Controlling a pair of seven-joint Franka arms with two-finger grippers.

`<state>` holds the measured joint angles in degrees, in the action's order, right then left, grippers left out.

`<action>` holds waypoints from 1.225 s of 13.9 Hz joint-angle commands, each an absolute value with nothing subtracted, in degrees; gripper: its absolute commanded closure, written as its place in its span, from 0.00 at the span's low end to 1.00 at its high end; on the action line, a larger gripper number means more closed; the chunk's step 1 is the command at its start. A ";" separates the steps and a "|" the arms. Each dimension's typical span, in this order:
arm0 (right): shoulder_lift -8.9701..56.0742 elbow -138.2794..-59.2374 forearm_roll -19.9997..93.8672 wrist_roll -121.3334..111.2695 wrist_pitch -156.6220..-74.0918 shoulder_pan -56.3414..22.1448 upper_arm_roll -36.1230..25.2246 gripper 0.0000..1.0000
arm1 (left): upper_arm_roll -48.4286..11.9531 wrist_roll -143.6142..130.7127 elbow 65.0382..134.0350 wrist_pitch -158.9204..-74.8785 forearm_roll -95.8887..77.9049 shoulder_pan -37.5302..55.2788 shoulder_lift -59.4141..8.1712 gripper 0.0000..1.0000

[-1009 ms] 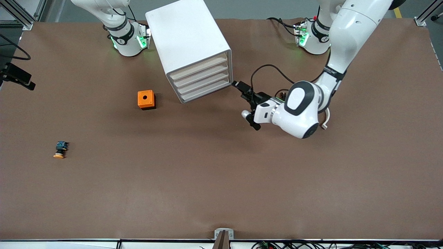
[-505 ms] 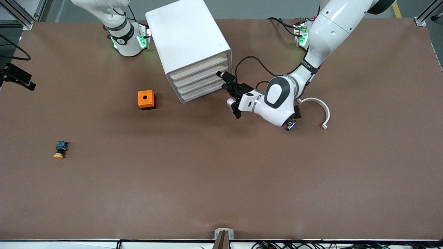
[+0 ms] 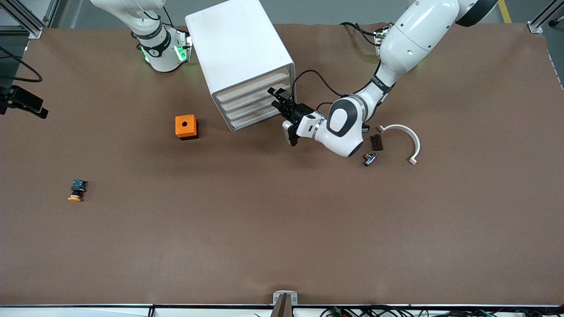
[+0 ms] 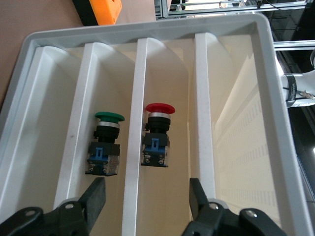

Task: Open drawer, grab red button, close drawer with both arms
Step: 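Grasp the drawer with the left gripper and pull it open, then reach the right gripper into the drawer while the left gripper withdraws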

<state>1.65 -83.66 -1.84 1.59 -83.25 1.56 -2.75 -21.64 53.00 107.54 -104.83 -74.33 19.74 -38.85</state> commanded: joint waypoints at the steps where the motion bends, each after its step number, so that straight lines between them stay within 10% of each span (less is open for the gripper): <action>1: 2.63 -83.14 -1.41 1.49 -82.36 1.41 -2.37 0.00 | -21.80 58.96 109.24 -105.91 -77.86 20.65 -40.07 0.30; 4: 3.43 -83.32 -1.41 3.85 -81.04 -0.17 -2.37 0.00 | -21.80 61.52 110.56 -106.96 -80.58 22.40 -40.34 0.31; 9: 3.52 -84.02 -1.32 17.29 -79.55 -6.75 -2.29 0.00 | -21.80 63.02 110.83 -108.46 -82.97 23.91 -40.43 0.70; 17: 3.43 -83.94 -1.32 45.15 -78.57 -20.28 -2.20 0.00 | -21.10 55.82 107.67 -107.14 -81.57 21.88 -41.57 0.98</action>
